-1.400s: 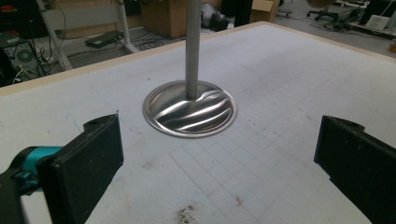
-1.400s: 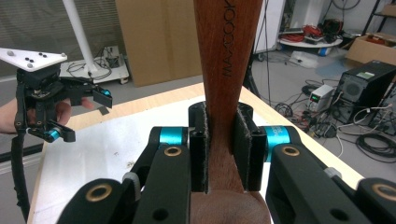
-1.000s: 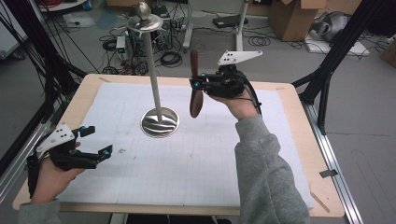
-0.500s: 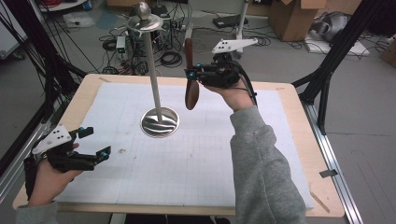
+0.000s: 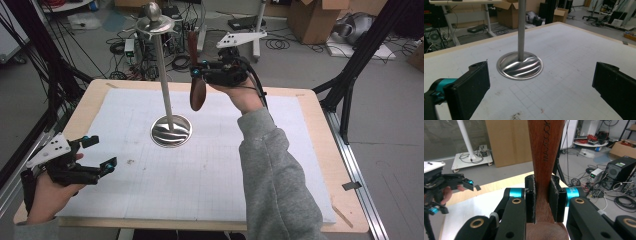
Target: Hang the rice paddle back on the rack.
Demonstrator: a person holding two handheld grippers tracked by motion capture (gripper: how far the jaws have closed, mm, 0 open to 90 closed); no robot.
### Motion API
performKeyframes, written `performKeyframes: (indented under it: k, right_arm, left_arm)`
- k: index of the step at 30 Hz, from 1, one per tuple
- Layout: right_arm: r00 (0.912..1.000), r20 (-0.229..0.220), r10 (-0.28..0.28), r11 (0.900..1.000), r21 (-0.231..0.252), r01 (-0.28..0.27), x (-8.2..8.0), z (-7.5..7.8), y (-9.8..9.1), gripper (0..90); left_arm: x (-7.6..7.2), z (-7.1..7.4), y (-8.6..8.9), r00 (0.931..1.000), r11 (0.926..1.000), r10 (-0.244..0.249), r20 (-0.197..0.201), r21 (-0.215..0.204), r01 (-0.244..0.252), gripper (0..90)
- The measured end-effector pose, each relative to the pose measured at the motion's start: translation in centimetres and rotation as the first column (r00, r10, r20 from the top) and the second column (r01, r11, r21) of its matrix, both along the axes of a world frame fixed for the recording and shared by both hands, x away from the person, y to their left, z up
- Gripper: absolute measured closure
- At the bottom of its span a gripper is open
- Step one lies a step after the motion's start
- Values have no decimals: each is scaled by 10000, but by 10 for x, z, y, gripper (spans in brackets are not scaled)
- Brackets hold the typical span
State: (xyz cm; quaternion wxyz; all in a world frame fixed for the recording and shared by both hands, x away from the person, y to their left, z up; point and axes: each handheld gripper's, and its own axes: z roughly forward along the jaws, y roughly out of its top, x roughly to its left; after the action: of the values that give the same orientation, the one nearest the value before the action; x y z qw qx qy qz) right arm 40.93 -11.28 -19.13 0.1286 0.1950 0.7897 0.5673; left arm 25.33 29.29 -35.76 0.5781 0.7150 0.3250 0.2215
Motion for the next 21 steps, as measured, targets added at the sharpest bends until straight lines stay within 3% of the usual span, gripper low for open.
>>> performKeyframes:
  k: [21]
  right_arm:
    - [9973,260,-690,9976,-46,692,-1,8,16,775]
  left_arm:
    - [0,-3,1,9999,10000,89,-109,27,-88,18]
